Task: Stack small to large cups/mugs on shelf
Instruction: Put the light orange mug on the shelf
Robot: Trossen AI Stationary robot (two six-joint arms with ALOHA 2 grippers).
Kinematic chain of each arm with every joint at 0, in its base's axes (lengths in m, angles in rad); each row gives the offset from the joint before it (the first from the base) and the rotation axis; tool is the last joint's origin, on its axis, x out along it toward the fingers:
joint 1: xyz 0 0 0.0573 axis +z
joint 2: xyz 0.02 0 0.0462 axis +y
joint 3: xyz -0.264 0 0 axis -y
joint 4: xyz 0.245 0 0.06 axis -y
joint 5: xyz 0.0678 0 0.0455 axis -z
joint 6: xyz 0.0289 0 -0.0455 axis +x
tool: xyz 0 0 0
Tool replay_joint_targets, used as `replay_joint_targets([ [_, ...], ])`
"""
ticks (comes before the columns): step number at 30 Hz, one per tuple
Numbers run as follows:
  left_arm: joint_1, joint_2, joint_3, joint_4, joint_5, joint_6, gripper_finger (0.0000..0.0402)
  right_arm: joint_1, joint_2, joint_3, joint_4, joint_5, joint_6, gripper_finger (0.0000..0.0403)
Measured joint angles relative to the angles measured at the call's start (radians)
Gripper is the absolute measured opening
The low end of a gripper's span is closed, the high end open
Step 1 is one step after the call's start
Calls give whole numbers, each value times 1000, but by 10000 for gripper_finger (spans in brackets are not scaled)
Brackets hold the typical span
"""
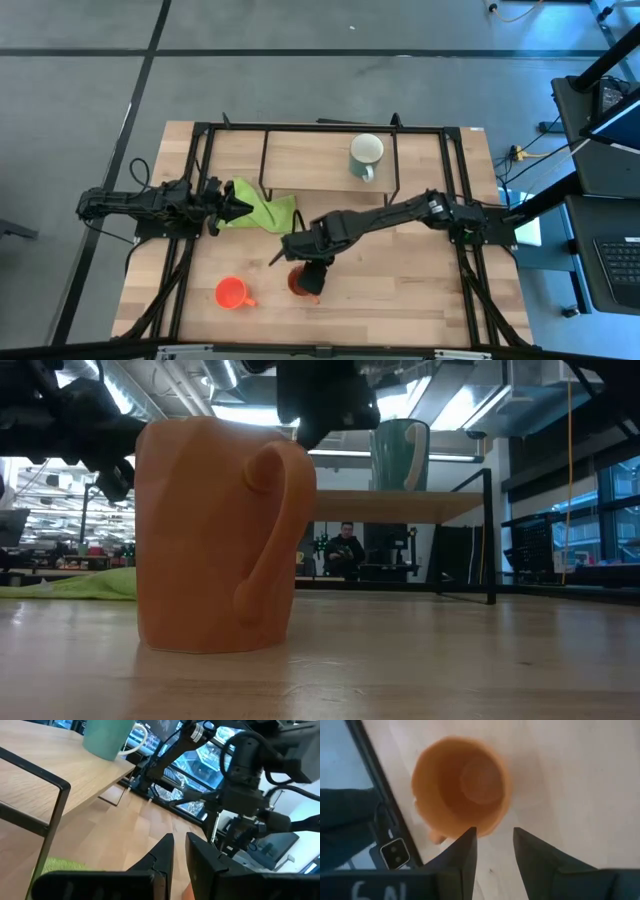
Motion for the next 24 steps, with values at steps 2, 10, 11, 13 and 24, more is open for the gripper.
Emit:
replay_joint_targets([
  [2,0,0,0,0,0,0,43,12,0,-10,23,24,-1,129],
  [10,0,0,0,-2,-1,5,43,46,40,-12,106,100,7,129],
  [11,0,0,0,-2,-1,15,43,49,49,-12,117,103,7,129],
  [13,0,0,0,-2,-2,36,43,49,59,-12,119,105,7,129],
  [24,0,0,0,-3,-7,54,43,38,67,-11,118,162,-47,129],
])
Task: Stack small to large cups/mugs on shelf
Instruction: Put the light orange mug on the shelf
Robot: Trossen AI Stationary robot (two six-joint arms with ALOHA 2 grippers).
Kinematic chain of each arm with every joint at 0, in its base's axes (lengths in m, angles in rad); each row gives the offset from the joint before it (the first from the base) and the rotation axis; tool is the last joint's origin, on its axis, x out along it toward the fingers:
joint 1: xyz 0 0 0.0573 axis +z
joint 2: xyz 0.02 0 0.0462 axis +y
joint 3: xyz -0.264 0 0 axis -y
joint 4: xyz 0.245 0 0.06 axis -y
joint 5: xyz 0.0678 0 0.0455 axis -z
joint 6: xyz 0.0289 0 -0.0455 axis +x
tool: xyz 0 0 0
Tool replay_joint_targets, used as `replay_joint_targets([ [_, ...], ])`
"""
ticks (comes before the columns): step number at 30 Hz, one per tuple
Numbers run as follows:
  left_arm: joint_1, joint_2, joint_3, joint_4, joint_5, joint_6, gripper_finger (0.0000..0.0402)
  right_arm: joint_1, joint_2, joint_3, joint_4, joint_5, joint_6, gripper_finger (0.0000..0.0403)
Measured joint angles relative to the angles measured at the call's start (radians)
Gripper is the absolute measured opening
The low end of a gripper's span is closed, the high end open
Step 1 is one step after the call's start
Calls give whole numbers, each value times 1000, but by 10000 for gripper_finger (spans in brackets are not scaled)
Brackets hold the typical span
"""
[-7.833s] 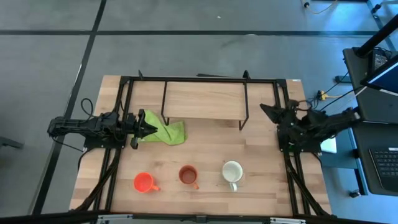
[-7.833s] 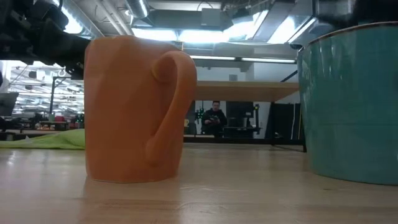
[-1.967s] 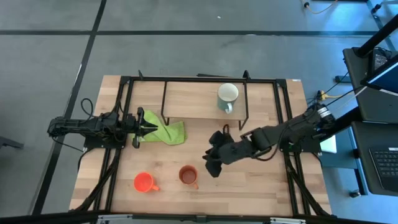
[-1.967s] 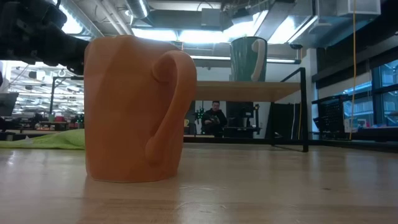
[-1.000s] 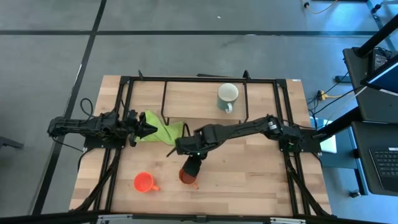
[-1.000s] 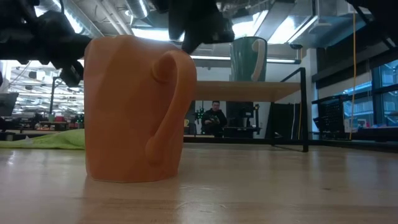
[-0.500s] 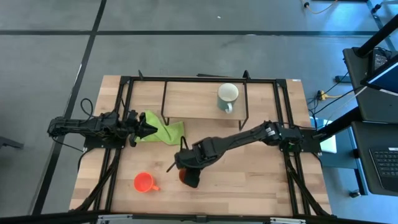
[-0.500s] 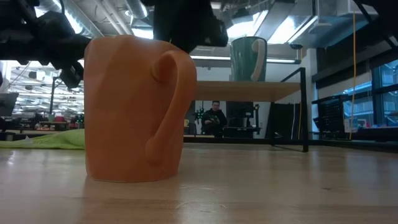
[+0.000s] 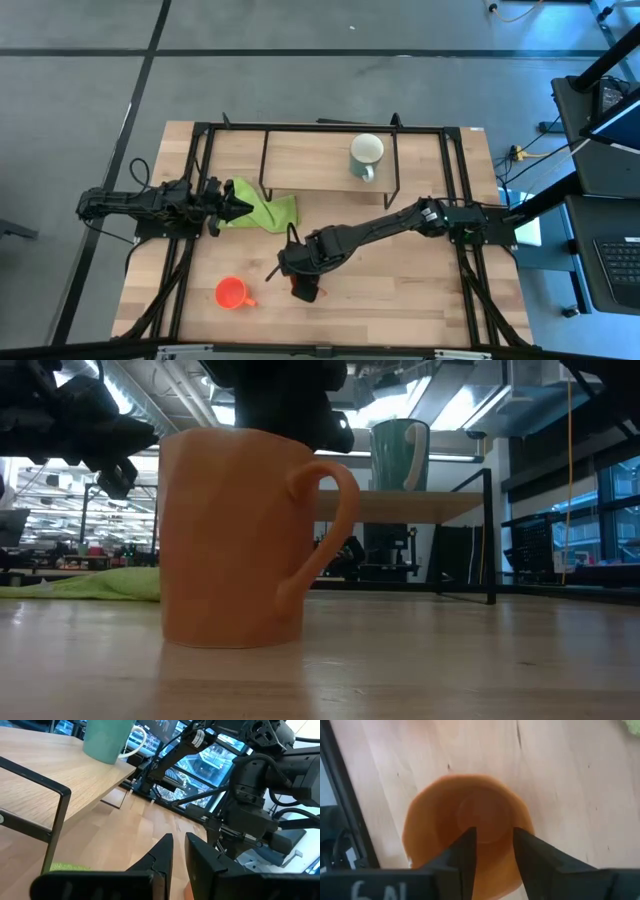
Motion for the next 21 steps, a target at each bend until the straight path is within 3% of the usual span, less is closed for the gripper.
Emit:
replay_joint_targets([
  [10,0,0,0,0,-1,1,43,-5,-6,14,-2,-23,-84,129],
  [17,0,0,0,-2,-14,1,43,-5,-27,51,13,-22,-290,129],
  [21,0,0,0,-3,-21,11,43,-5,-27,51,13,-73,-456,129],
])
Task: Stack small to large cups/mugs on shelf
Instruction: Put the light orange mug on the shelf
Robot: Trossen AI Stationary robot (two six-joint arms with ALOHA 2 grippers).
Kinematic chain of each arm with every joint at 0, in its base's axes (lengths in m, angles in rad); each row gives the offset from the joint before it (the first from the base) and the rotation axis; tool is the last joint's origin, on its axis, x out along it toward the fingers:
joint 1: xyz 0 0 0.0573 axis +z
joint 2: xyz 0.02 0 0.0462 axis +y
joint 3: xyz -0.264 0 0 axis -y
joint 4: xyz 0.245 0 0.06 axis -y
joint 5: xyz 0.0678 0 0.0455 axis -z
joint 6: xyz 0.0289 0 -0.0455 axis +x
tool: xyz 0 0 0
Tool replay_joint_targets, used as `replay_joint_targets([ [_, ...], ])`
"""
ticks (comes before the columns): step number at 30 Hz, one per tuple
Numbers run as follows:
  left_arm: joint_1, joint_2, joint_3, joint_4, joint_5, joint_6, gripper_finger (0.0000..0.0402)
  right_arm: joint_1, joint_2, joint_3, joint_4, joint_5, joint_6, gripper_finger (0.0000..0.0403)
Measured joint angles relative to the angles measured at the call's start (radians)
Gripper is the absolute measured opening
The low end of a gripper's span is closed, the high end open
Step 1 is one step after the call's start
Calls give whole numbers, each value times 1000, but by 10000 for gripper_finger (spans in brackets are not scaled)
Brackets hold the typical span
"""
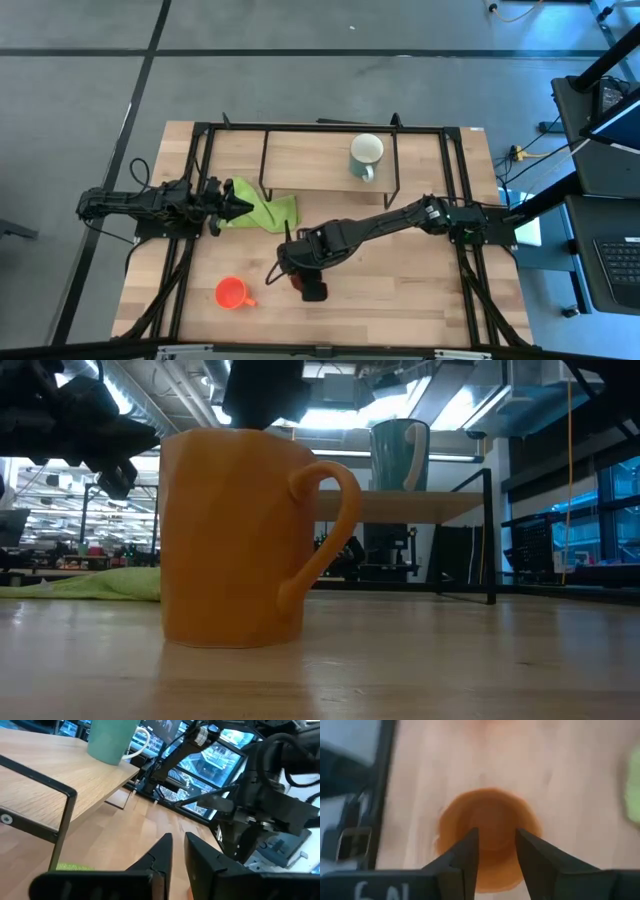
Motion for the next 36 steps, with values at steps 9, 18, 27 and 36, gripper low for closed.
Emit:
replay_joint_targets([
  [9,0,0,0,0,0,15,43,-17,0,-1,10,6,-330,129],
  [18,0,0,0,0,-1,15,43,-103,16,-5,15,-13,-298,129],
  [27,0,0,0,0,-1,16,43,-60,16,-5,12,-61,-267,129],
  [36,0,0,0,1,-1,16,43,-44,16,-5,45,-15,-249,129],
])
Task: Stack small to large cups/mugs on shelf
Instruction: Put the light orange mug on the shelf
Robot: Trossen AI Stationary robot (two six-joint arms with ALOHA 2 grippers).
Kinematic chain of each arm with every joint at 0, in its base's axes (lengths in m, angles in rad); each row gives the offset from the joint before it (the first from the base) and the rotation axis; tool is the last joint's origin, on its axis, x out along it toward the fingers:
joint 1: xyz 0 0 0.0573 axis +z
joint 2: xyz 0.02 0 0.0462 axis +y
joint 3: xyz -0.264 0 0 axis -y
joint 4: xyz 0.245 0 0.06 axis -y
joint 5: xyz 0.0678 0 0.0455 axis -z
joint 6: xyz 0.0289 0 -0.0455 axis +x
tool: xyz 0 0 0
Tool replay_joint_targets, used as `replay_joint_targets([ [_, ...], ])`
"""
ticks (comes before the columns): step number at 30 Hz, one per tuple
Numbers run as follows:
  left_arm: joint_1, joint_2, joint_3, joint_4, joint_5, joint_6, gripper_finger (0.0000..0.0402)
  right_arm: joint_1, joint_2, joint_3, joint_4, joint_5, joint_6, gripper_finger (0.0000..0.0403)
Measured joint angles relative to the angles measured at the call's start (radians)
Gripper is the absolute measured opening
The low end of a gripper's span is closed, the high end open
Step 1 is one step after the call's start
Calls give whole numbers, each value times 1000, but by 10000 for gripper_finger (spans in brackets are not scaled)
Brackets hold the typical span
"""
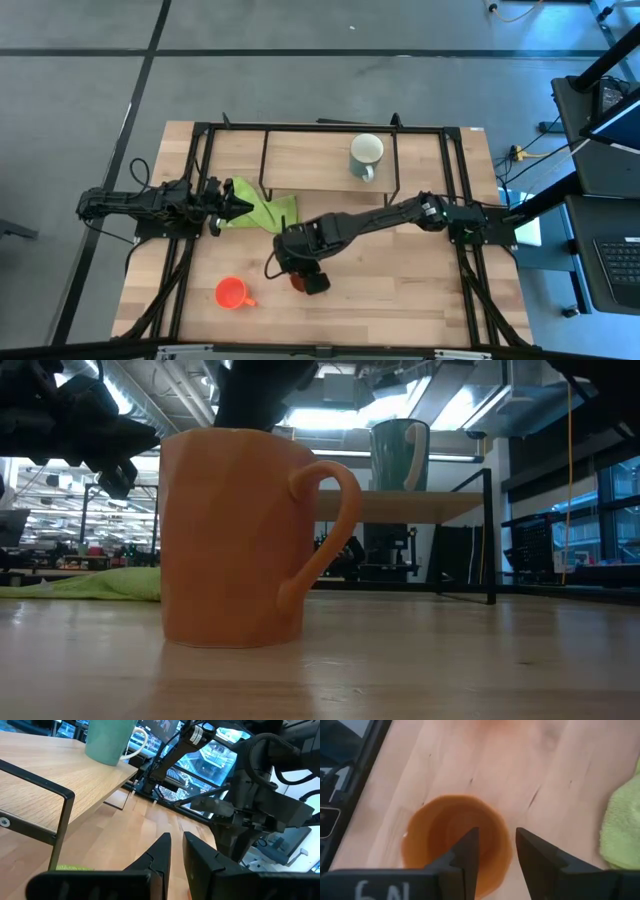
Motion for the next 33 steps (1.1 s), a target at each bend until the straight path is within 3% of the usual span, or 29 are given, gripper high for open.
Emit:
replay_joint_targets([
  [12,0,0,0,0,-2,0,43,-4,2,-97,29,-26,3,129],
  [22,0,0,0,0,-6,0,43,-16,2,-99,45,-20,35,125],
  [33,0,0,0,0,-6,1,43,-36,2,-99,44,-20,79,31],
])
